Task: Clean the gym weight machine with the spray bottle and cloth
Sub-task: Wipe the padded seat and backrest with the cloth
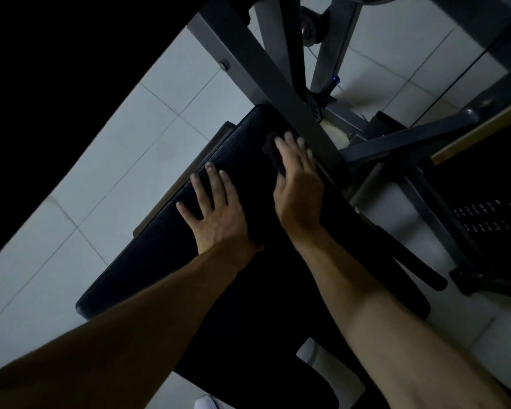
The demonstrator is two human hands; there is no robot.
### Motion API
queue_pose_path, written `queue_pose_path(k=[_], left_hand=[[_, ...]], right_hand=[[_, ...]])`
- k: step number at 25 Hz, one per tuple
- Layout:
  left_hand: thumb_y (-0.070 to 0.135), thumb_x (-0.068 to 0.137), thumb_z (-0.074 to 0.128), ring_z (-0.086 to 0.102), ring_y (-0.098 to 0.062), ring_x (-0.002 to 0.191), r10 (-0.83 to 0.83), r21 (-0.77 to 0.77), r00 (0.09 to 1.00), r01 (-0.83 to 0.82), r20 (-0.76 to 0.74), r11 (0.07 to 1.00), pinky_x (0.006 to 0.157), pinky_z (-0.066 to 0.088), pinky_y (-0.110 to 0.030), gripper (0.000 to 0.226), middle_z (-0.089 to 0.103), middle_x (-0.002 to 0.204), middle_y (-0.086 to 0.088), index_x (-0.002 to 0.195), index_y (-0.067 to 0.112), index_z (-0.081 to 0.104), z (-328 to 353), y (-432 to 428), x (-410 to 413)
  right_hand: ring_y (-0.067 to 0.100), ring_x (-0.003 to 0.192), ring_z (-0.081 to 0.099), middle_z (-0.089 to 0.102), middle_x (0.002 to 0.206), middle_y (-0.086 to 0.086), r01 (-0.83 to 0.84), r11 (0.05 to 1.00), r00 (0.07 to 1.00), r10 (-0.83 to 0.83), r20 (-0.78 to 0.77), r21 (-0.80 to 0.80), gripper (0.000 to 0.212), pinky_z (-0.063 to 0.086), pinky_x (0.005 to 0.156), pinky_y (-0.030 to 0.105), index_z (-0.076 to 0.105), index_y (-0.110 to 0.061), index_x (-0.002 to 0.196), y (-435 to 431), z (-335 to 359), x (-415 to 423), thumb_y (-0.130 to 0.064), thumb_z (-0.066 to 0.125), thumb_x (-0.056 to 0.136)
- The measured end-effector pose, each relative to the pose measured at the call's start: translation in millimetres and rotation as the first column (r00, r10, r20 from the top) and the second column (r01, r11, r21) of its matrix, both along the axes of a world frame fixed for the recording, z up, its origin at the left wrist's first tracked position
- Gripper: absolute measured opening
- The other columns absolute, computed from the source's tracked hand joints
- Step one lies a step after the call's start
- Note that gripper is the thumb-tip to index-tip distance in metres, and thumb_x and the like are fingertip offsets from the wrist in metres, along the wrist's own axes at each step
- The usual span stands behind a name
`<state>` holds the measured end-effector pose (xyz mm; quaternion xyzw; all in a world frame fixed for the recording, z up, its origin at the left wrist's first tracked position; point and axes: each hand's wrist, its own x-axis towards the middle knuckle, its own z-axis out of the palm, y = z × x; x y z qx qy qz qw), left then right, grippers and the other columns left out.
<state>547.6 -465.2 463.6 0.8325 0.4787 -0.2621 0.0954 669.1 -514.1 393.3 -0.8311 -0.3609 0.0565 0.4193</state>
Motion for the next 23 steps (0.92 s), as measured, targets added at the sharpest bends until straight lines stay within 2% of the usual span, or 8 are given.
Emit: queue_pose_path(k=[5,8,11,14,16,18,21,23], left_hand=[[0.067,0.064,0.083,-0.037,-0.031,0.147,-0.044,0.024,0.997,0.042,0.063,0.999,0.12,-0.006,-0.066,0.151,-0.042,0.159,-0.005,0.156,0.013,-0.025,1.1,6.5,-10.1],[0.067,0.078,0.071,-0.03,-0.025,0.151,-0.062,0.097,0.99,0.051,0.124,0.994,0.126,-0.001,-0.054,0.134,-0.037,0.162,-0.005,0.158,0.015,-0.023,5.6,5.2,-49.7],[0.073,0.066,0.077,-0.025,-0.027,0.153,0.044,0.139,0.995,-0.057,0.089,0.989,0.125,-0.002,-0.058,0.146,-0.034,0.164,-0.004,0.158,0.018,-0.021,14.5,7.1,-100.8],[0.071,0.056,0.086,-0.019,-0.029,0.154,0.152,0.08,0.985,-0.158,0.08,0.984,0.123,0.003,-0.063,0.156,-0.029,0.166,-0.003,0.158,0.021,-0.021,16.3,14.6,-123.8],[0.07,0.055,0.087,-0.016,-0.027,0.155,0.171,0.057,0.977,-0.179,0.128,0.982,0.124,0.006,-0.062,0.157,-0.027,0.167,0.0,0.158,0.024,-0.022,13.3,16.2,-126.8],[0.069,0.055,0.087,-0.015,-0.026,0.156,0.178,0.056,0.972,-0.189,0.152,0.98,0.125,0.006,-0.06,0.156,-0.026,0.167,0.002,0.158,0.025,-0.022,9.9,16.7,-129.2],[0.068,0.058,0.087,-0.016,-0.026,0.156,0.189,0.074,0.972,-0.201,0.141,0.977,0.125,0.006,-0.06,0.154,-0.027,0.167,0.003,0.158,0.023,-0.022,6.4,16.5,-128.5],[0.067,0.064,0.084,-0.019,-0.025,0.155,0.198,0.067,0.971,-0.208,0.138,0.976,0.124,0.006,-0.061,0.149,-0.029,0.166,0.002,0.157,0.022,-0.023,5.7,16.7,-125.9]], right_hand=[[0.033,0.15,0.037,0.047,0.156,0.016,-0.035,0.999,0.999,0.035,0.004,-0.001,0.052,0.028,0.125,0.048,0.058,-0.005,0.143,9.7,8.8,-27.7,0.006,0.056,0.092],[0.034,0.15,0.037,0.045,0.157,0.017,-0.313,0.95,0.937,0.313,0.155,-0.027,0.05,0.025,0.126,0.047,0.058,-0.005,0.143,-39.2,-3.0,-92.2,0.004,0.052,0.094],[0.034,0.149,0.039,0.049,0.155,0.016,-0.481,0.875,0.841,0.476,0.257,-0.046,0.045,0.03,0.124,0.049,0.063,-0.005,0.138,-52.4,-11.9,-98.2,0.0,0.044,0.098],[0.032,0.13,0.055,0.062,0.14,0.011,-0.267,0.961,0.928,0.277,0.248,-0.075,0.04,0.045,0.111,0.049,0.069,-0.012,0.132,-2.5,-0.2,-40.1,-0.009,0.053,0.096],[0.029,0.117,0.055,0.061,0.132,0.006,-0.008,0.997,0.981,0.024,0.193,-0.081,0.042,0.051,0.098,0.045,0.068,-0.016,0.132,30.5,16.6,-0.1,-0.009,0.066,0.09],[0.028,0.11,0.054,0.058,0.124,0.005,0.127,0.989,0.986,-0.117,0.122,-0.076,0.043,0.053,0.092,0.045,0.069,-0.02,0.127,50.4,29.7,-7.2,-0.008,0.073,0.085],[0.029,0.103,0.051,0.055,0.117,0.006,-0.144,0.981,0.971,0.165,0.174,-0.129,0.036,0.048,0.084,0.047,0.068,-0.024,0.122,57.6,44.6,-91.0,-0.015,0.066,0.087],[0.03,0.101,0.051,0.056,0.114,0.008,-0.389,0.909,0.887,0.414,0.203,-0.152,0.035,0.042,0.08,0.044,0.069,-0.024,0.124,50.0,46.9,-133.7,-0.023,0.061,0.089]])
